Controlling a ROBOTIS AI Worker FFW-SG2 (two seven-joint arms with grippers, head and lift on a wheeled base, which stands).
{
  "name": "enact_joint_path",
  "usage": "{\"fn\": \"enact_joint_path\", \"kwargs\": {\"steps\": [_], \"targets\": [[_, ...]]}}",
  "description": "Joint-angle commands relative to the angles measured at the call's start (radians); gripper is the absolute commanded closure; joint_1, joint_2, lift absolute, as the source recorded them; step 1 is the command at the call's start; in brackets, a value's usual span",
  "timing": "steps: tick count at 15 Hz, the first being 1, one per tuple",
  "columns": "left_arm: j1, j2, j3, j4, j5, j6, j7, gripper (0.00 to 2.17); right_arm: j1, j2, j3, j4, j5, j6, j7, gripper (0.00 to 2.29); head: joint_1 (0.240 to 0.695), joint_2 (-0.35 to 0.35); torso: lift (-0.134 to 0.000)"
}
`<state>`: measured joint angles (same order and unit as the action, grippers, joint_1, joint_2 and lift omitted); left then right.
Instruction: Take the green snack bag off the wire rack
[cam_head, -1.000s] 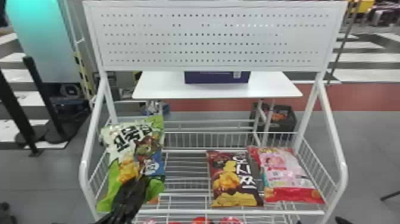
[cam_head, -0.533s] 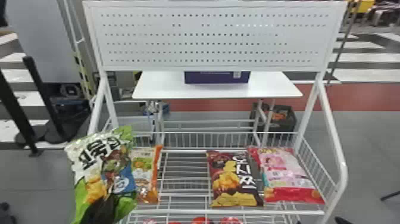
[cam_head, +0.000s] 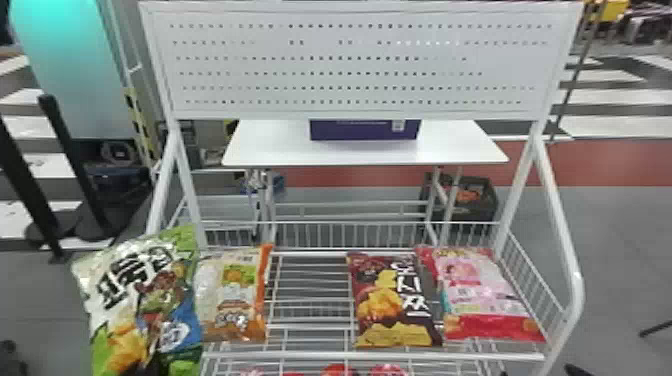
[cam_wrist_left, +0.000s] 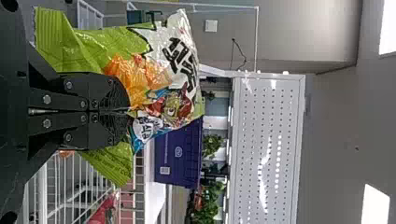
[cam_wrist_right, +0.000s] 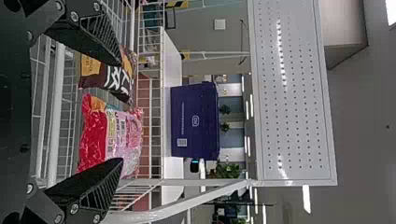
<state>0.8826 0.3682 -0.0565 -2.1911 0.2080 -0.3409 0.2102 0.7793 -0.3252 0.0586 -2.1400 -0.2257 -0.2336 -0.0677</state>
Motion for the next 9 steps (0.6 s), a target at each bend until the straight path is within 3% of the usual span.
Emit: {"fn": "enact_joint_path", "kwargs": {"steps": [1,9], "targets": [[0.007,0.000,0.000,0.005,-0.001,-0.006,0.000,1.66,0.002,0.000,-0.009,0.002,-0.007,0.003,0.000,0.17,0.499,0.000,0.000],[0.013,0.002,0.004,0.002,-0.001,-0.043,0.000,1.66,-0.005,0.003,-0.009,0.008,-0.007,0.000,0.000,0.17,0.499,0.000,0.000]]}}
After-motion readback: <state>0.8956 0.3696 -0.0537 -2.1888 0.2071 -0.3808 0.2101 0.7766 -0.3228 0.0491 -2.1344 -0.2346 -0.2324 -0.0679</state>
